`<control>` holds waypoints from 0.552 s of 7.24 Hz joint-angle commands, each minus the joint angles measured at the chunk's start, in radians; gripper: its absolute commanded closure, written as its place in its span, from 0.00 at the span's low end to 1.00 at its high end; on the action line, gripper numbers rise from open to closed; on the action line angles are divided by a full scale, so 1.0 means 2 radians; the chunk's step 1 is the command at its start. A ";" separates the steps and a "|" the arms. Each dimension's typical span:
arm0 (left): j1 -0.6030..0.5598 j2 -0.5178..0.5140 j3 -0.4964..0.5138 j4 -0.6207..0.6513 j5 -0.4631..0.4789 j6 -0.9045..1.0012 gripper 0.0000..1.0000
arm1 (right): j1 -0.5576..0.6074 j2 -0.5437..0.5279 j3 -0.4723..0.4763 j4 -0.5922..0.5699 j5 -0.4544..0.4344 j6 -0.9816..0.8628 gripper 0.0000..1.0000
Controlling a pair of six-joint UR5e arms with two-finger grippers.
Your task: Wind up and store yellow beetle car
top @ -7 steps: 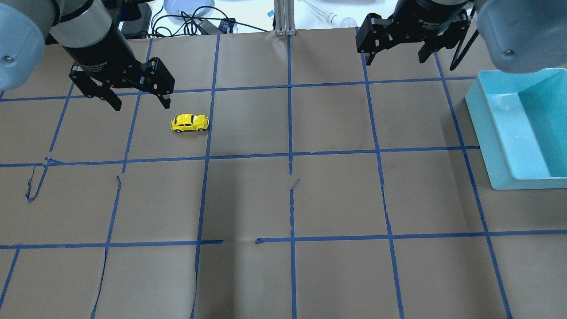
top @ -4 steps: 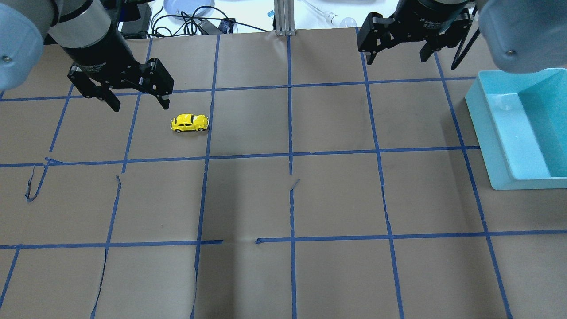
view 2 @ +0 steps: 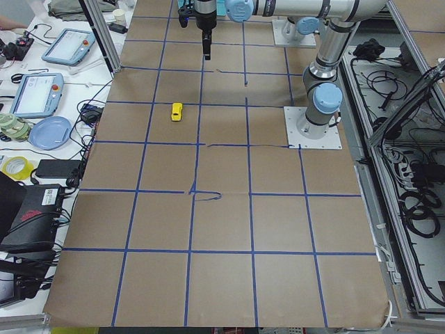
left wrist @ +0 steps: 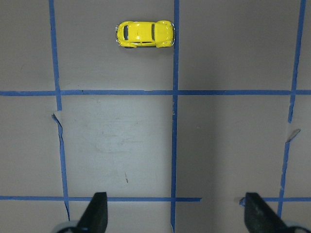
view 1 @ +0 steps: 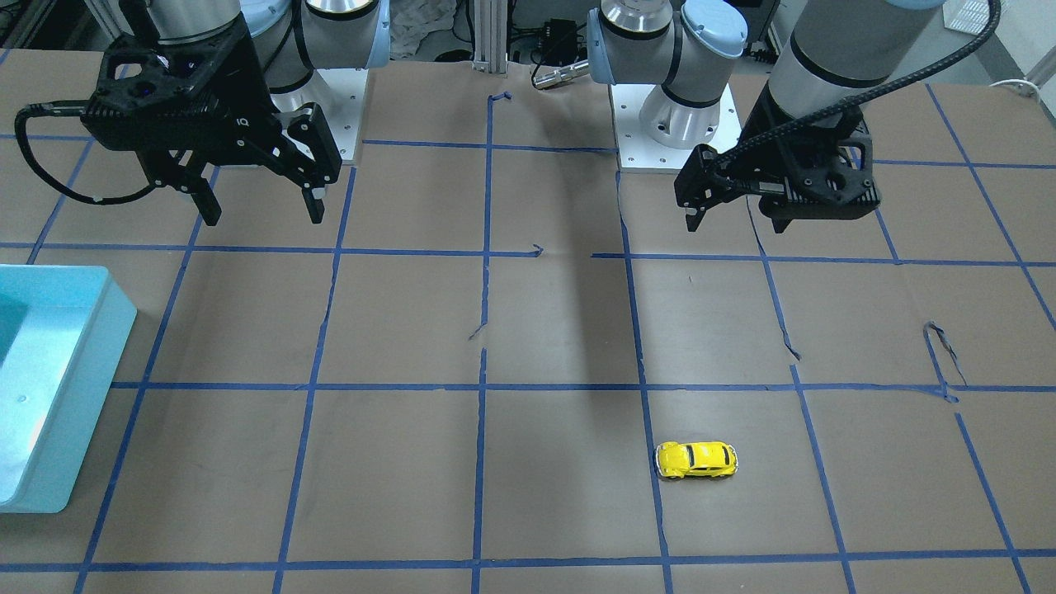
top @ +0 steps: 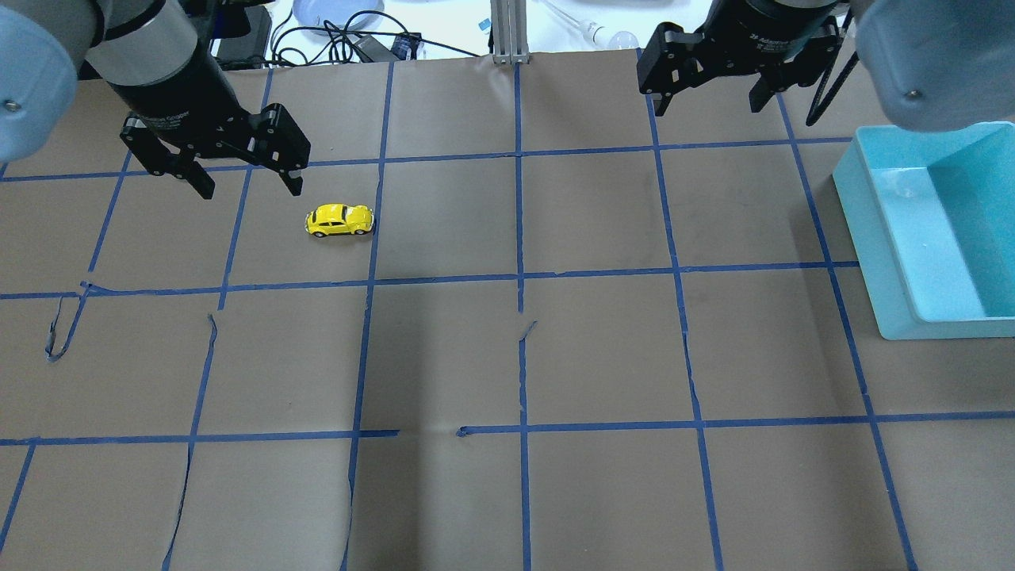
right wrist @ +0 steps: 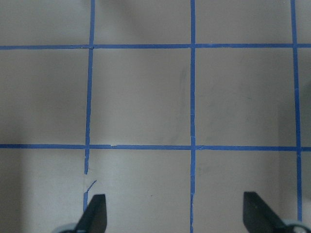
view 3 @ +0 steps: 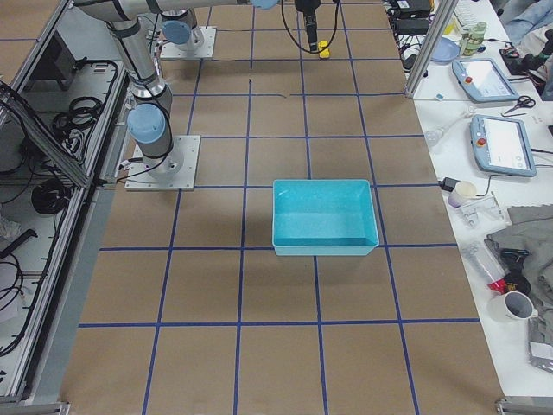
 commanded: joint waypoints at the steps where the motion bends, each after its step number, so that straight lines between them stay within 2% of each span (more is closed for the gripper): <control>1: 0.000 -0.001 0.000 0.003 0.000 0.000 0.00 | -0.001 0.001 0.002 -0.002 0.000 -0.008 0.00; 4: 0.011 -0.011 -0.001 0.019 -0.006 0.001 0.00 | 0.000 0.000 0.000 -0.003 -0.001 -0.003 0.00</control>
